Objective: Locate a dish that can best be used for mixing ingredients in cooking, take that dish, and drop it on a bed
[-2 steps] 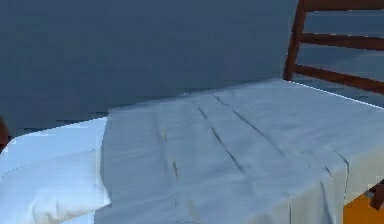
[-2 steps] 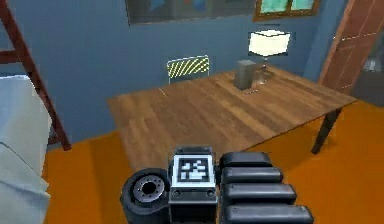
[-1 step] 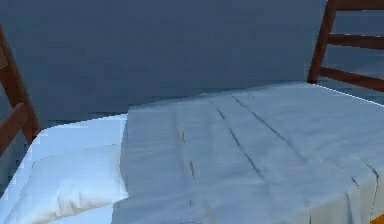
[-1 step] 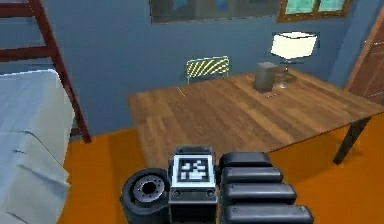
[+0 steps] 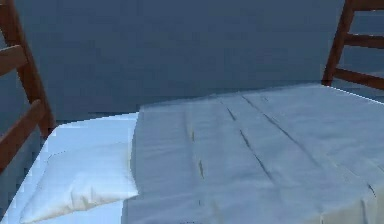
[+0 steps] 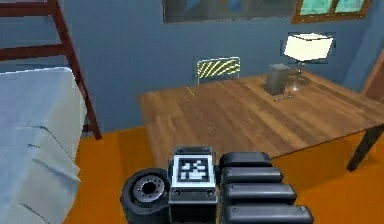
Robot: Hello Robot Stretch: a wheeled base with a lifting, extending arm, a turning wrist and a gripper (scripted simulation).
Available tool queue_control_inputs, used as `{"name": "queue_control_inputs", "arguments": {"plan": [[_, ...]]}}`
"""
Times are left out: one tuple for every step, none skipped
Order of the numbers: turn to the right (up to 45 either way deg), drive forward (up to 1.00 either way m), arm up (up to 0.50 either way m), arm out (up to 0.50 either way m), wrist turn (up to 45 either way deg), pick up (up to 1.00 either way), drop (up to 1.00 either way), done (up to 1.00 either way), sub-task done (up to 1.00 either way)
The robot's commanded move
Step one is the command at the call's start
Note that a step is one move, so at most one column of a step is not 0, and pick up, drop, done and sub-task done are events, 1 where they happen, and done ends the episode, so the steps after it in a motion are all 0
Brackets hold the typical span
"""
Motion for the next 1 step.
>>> {"name": "queue_control_inputs", "arguments": {"plan": [[6.0, 0.0, 0.0, 0.0, 0.0, 0.0, 0.0, 0.0, 0.0]]}}
